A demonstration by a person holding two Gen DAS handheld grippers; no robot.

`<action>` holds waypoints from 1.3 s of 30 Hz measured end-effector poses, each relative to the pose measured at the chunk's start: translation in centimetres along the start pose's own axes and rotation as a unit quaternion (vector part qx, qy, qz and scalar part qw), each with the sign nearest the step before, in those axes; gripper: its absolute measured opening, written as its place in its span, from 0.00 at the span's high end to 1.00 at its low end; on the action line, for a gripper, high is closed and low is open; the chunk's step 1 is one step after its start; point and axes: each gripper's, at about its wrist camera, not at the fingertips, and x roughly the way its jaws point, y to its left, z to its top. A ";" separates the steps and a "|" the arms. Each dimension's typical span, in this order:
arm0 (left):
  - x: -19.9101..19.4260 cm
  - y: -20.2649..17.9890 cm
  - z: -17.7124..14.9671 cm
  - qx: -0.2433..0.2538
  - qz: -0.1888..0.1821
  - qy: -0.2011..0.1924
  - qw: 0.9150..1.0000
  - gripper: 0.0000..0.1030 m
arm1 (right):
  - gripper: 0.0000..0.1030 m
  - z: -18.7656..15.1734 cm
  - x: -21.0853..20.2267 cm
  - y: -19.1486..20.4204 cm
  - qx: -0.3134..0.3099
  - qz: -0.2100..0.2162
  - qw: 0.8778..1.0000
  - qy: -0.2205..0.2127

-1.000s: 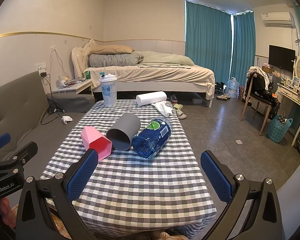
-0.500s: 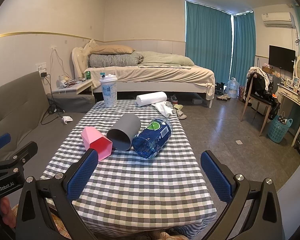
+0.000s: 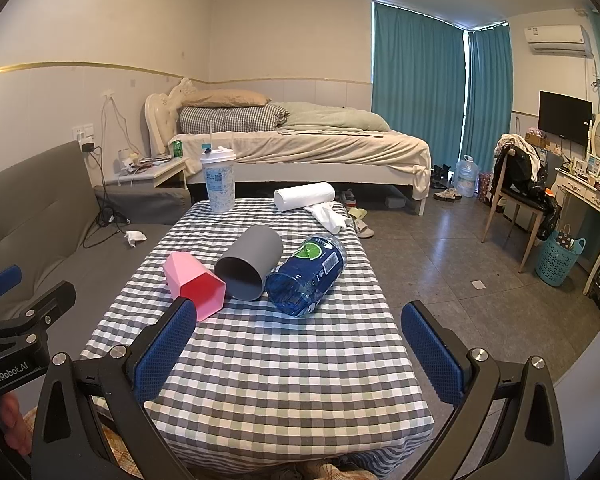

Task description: Flip cup upside down

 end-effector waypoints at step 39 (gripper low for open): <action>3.4 2.5 1.0 -0.028 0.018 0.056 0.998 0.00 | 0.00 0.6 2.9 0.7 -0.004 0.004 0.998 0.058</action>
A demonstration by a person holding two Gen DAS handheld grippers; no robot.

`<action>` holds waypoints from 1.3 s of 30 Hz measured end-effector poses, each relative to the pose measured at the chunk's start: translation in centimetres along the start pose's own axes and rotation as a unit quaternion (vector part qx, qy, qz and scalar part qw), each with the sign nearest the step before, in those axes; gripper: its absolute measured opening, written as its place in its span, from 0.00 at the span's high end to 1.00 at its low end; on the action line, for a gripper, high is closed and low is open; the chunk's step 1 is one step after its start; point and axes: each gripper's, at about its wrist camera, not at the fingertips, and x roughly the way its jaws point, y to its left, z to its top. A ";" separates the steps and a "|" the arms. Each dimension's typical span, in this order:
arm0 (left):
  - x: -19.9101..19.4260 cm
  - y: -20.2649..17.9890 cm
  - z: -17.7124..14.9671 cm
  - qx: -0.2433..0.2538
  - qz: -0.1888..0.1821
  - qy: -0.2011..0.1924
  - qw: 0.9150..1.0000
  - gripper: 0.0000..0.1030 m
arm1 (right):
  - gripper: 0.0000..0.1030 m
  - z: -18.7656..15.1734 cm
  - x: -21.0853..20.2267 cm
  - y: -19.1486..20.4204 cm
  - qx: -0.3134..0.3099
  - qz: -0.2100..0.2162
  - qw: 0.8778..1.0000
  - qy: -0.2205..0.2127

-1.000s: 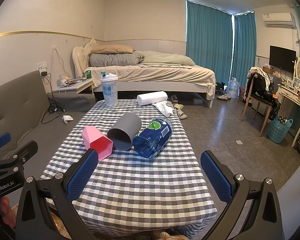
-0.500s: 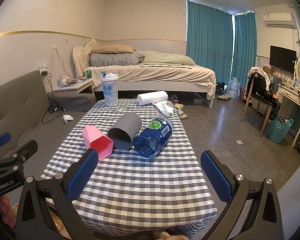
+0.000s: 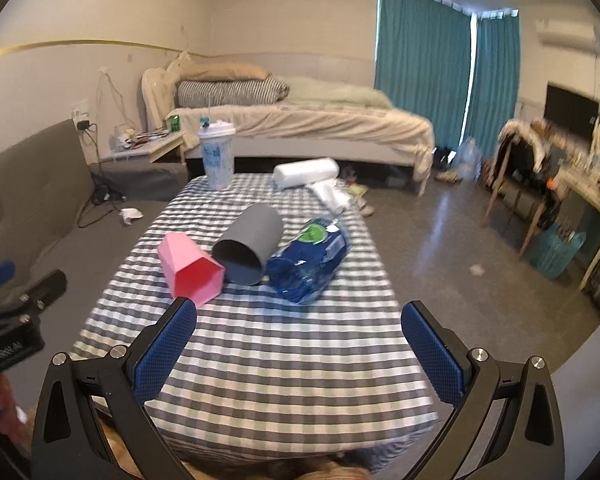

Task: Flip cup upside down
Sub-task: 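Move the right gripper to the grey cup and close on its body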

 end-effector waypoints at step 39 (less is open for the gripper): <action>17.6 3.8 3.4 -0.006 0.053 0.105 0.993 0.00 | 0.24 8.1 27.6 7.9 -0.083 0.019 0.970 0.226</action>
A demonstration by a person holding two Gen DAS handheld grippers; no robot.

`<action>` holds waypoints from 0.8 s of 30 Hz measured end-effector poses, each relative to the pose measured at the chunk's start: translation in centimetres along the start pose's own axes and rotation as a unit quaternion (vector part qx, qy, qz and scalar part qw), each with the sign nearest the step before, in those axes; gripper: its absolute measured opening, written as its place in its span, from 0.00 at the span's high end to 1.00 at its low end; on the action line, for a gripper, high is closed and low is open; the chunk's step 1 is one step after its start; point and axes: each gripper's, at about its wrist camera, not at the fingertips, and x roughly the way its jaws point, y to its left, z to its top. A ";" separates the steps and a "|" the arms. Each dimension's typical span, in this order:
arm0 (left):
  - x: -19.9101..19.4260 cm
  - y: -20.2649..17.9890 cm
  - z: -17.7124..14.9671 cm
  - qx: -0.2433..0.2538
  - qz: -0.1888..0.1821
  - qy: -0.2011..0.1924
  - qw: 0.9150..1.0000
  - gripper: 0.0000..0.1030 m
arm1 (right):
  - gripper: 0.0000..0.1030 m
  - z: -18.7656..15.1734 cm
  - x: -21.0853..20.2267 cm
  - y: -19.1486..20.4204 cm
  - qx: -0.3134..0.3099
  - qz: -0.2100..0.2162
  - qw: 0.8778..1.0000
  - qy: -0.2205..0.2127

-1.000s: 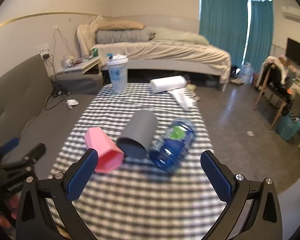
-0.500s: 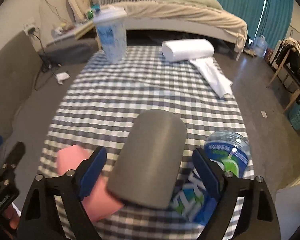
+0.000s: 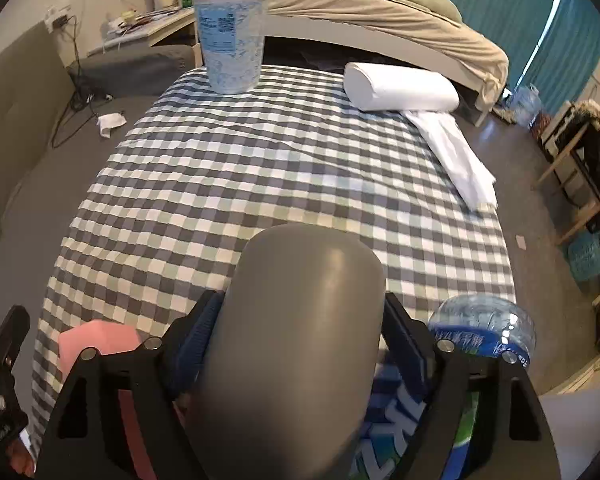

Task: Flip cup upside down
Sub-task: 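Lift the grey cup with the right gripper and rotate it upright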

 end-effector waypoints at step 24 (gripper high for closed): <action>-13.4 -0.7 -0.5 -0.005 -0.002 -0.075 0.997 0.00 | 0.28 -6.0 -18.9 -1.7 0.026 0.052 0.992 -0.109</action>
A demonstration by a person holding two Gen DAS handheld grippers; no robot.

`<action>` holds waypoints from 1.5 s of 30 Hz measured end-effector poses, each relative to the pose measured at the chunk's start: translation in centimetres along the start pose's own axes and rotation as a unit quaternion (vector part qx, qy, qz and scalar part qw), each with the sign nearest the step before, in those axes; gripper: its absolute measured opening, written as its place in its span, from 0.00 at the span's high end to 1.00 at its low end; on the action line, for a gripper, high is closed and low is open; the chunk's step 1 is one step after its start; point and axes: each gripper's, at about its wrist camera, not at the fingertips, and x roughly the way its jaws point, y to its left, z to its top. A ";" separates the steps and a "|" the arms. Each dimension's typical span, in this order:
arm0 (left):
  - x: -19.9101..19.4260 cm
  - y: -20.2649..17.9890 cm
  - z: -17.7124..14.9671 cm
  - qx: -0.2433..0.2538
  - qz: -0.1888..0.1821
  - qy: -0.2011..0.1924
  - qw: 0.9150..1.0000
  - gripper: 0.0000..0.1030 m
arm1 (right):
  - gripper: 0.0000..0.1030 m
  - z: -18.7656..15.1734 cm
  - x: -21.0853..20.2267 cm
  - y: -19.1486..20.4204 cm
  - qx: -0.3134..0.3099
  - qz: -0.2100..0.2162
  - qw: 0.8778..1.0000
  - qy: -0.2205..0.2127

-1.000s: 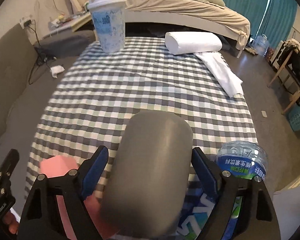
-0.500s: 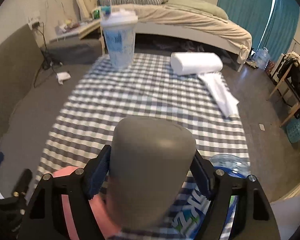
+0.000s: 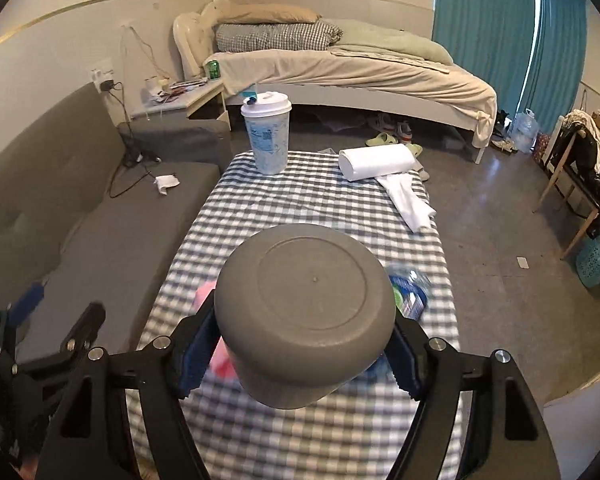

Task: Flip cup upside down
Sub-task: 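Lift the grey cup with the right gripper and rotate it upright, then pass the grey cup from the right gripper into the left gripper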

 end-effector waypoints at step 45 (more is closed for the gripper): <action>2.6 -5.8 -4.9 0.052 -0.006 0.092 0.994 0.00 | 0.25 -8.3 3.2 -3.6 0.033 0.039 0.999 0.017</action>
